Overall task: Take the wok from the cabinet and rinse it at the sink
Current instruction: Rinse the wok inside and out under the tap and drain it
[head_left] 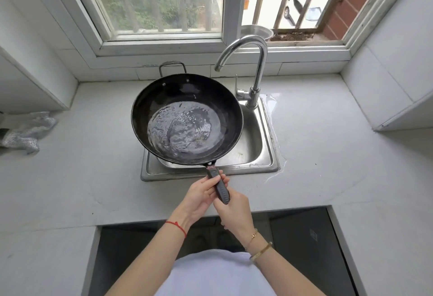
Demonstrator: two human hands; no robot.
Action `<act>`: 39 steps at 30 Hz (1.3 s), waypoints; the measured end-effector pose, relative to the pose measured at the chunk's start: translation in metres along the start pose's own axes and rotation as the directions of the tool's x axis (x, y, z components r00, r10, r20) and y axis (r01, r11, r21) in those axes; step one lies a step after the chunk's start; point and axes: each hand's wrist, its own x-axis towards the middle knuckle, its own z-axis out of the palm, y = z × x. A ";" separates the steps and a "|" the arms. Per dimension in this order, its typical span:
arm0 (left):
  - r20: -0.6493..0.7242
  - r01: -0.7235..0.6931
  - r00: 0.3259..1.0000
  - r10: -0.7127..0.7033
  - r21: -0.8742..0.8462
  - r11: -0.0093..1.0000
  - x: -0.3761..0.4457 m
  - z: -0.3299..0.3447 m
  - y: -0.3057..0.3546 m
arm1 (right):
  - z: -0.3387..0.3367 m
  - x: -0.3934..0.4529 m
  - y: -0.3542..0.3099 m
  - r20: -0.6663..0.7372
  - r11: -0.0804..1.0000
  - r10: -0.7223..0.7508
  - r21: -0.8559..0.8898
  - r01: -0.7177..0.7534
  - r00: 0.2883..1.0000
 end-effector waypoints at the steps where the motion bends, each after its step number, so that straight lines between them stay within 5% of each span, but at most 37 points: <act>1: 0.003 0.004 1.000 -0.004 -0.023 1.000 -0.001 -0.001 0.000 | -0.002 0.000 -0.001 0.031 0.998 0.023 0.053 -0.024 0.999; 10: 0.062 0.051 0.997 -0.042 -0.142 0.989 -0.018 -0.020 0.008 | -0.002 -0.006 -0.010 0.318 0.921 0.127 0.313 -0.231 0.940; 21: -0.128 -0.091 0.983 0.128 0.265 0.960 -0.014 -0.014 0.018 | 0.003 0.003 -0.019 0.386 0.845 0.162 0.421 -0.329 0.908; 28: -0.215 -0.081 0.963 0.165 0.351 0.933 -0.007 -0.009 0.025 | 0.008 0.013 -0.022 0.391 0.834 0.179 0.427 -0.350 0.903; 34: -0.240 -0.079 0.953 0.185 0.392 0.916 -0.004 -0.010 0.028 | 0.013 0.017 -0.021 0.254 0.930 0.164 0.283 -0.236 0.953; 39: -0.249 -0.087 0.944 0.215 0.440 0.894 -0.003 -0.007 0.031 | 0.024 0.022 -0.026 0.037 0.985 0.069 -0.160 -0.063 0.997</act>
